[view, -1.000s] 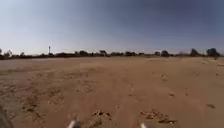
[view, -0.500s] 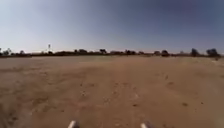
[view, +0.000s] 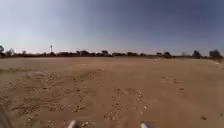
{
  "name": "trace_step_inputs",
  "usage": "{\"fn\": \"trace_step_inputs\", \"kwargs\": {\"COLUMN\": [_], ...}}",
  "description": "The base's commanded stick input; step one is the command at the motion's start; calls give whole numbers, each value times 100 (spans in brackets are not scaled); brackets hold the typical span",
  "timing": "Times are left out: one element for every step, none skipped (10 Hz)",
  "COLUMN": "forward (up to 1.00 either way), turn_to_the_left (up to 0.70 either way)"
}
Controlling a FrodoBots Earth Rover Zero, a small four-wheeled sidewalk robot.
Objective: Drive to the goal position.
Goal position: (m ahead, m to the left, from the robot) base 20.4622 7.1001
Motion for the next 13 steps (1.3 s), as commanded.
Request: {"fn": "trace_step_inputs", "kwargs": {"forward": [70,70,70,70,70,70,70,70,70,70,70,70,70], "turn_to_the_left": [0,0,0,0,0,0,0,0,0,0,0,0,0]}}
